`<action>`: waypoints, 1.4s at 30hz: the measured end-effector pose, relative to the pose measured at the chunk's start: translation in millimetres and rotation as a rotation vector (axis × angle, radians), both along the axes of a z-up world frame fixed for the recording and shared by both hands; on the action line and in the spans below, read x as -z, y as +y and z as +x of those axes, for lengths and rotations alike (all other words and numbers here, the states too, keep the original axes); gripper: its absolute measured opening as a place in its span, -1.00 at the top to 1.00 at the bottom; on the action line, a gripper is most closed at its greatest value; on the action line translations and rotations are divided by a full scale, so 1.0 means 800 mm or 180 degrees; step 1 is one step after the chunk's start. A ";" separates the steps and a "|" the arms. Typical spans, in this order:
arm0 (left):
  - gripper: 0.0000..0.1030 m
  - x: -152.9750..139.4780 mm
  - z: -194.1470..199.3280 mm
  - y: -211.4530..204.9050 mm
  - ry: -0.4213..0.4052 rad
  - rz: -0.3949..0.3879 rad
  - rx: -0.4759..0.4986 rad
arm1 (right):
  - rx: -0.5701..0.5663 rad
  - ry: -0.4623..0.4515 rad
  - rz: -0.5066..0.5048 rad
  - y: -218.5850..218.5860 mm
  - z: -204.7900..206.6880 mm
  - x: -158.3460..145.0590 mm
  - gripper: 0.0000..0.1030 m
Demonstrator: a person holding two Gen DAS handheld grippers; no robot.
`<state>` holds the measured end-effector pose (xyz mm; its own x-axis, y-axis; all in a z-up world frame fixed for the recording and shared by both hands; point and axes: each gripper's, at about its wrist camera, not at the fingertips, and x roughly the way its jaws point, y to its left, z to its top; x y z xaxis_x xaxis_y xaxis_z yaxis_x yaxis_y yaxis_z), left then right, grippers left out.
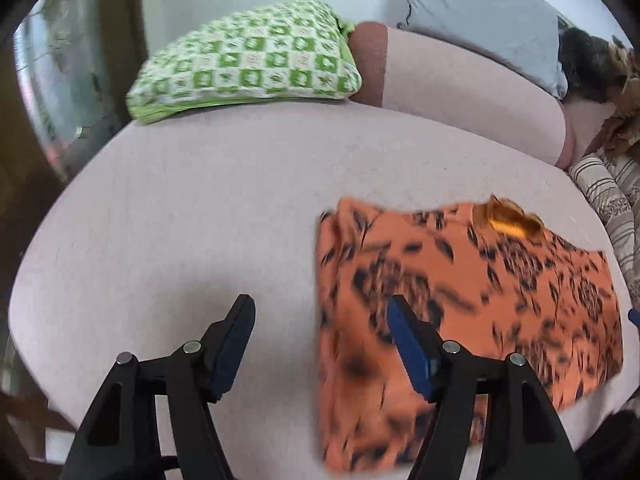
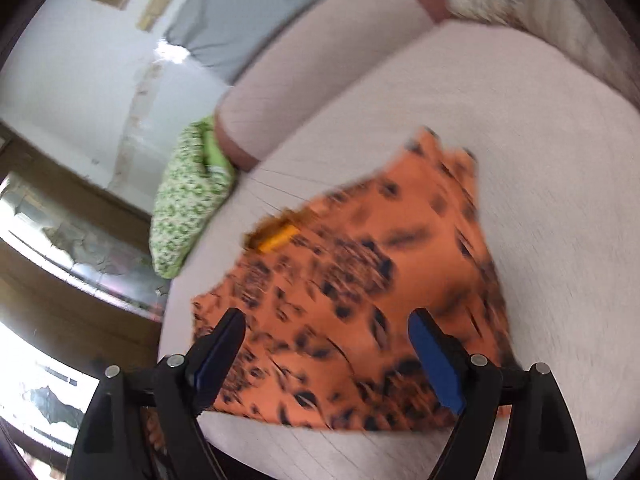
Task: Fold small clothes
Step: 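Release the blouse with both tools and pull them back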
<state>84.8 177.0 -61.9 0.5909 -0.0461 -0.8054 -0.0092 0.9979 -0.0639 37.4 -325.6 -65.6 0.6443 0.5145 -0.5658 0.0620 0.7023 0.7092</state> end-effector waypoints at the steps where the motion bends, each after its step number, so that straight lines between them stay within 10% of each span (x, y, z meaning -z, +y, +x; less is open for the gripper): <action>1: -0.35 0.007 0.024 -0.004 0.0080 -0.0021 0.0032 | -0.0034 -0.0025 0.0000 0.000 0.012 -0.005 -0.67; 9: -0.35 0.057 0.098 -0.017 0.0307 0.0316 -0.0071 | -0.0065 -0.0009 0.0452 -0.038 0.113 0.022 -0.67; 14: -0.48 0.064 0.106 0.005 0.0320 0.0101 -0.0354 | 0.0426 0.0349 0.0495 -0.073 0.141 0.081 -0.62; 18: -0.48 0.063 0.103 0.001 0.0310 0.0218 -0.0246 | 0.0150 -0.0143 0.0295 -0.048 0.124 0.039 -0.67; 20: -0.48 0.063 0.102 0.002 0.0348 0.0214 -0.0292 | 0.0154 0.0354 -0.0165 -0.044 0.141 0.066 -0.62; 22: -0.48 0.045 0.088 0.006 0.0295 0.0214 -0.0339 | 0.0460 0.0267 0.0195 -0.058 0.117 0.050 -0.64; 29: -0.48 -0.025 -0.002 -0.008 -0.0138 0.0287 -0.0177 | 0.0127 -0.0257 -0.0020 -0.008 0.015 -0.025 -0.64; 33: -0.48 -0.038 -0.039 -0.016 -0.0152 0.0170 -0.0113 | -0.0029 -0.0192 -0.0082 0.024 -0.035 -0.013 -0.65; 37: -0.48 -0.038 -0.064 -0.022 -0.0096 0.0136 -0.0073 | 0.0349 0.0462 -0.0037 -0.001 -0.048 0.066 -0.66; 42: -0.48 -0.042 -0.084 -0.020 -0.0104 0.0105 -0.0087 | 0.0325 0.0189 0.0014 -0.002 -0.068 0.039 -0.66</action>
<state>17.9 160.8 -28.2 0.6177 -0.0032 -0.7864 -0.0350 0.9989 -0.0316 -17.0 -327.2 -96.9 0.6589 0.4504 -0.6024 0.1750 0.6871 0.7051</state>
